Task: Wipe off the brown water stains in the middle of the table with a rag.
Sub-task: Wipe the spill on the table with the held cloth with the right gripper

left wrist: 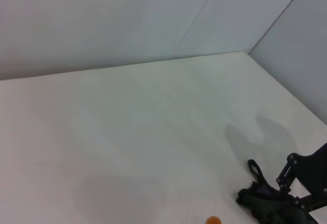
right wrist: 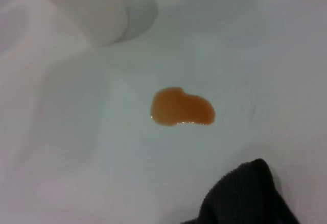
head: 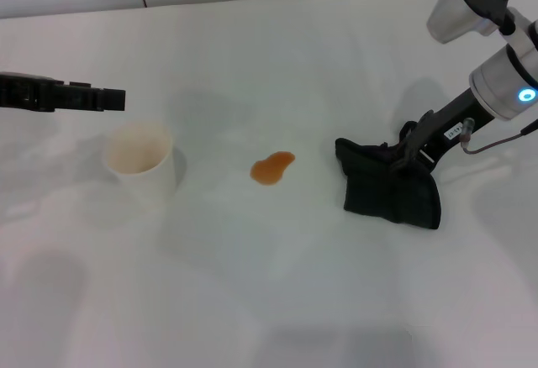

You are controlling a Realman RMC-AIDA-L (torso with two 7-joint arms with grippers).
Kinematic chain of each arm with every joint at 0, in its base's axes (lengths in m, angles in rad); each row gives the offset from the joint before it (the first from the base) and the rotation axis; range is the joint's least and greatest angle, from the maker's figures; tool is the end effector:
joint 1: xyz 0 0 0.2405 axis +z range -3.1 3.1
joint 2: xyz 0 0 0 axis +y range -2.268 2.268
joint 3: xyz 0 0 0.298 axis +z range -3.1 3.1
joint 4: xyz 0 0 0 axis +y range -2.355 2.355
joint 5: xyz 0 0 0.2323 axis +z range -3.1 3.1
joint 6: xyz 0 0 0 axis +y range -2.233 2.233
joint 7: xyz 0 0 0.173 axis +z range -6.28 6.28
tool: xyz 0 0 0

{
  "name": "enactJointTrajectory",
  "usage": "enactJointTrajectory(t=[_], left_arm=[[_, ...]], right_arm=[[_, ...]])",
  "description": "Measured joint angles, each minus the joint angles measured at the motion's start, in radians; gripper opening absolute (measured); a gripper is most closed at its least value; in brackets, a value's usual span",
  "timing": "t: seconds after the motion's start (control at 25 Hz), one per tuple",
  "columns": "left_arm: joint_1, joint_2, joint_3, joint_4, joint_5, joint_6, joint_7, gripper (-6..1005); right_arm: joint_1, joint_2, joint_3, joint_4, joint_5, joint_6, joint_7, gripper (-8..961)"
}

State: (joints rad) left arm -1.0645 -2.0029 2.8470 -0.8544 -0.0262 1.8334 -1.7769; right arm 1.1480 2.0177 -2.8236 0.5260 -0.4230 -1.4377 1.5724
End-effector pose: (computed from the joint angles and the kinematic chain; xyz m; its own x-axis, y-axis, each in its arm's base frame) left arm -0.2517 0.4435 0.0401 0.6373 0.7059 0.3092 0.7567 -0.6492 -0.0774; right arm 0.2749 0.4533 -0.0435 0.8232 -0.5512 0.1358 -0.5250 -0.8302 -0.1873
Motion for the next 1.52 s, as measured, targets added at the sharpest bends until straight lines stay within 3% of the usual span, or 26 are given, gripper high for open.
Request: enactJointTrajectory(t=[0.52,1.08,1.52], left_arm=[[-0.003,0.001,0.000,0.000,0.000,-0.007,-0.001,892],[-0.005,-0.004,0.000,-0.001,-0.001,-0.007,-0.003,892],[0.000,-0.004,0.000,0.000,-0.003,-0.009,-0.001,892]], right_arm=[[0.002,-0.002,0.001,-0.027,-0.025,0.002,0.006,219],[-0.001,-0.003,0.000,-0.034,-0.030,-0.013,-0.008,70],[0.029,-0.002,0.001,-0.034,-0.015,-0.095,-0.026,70]])
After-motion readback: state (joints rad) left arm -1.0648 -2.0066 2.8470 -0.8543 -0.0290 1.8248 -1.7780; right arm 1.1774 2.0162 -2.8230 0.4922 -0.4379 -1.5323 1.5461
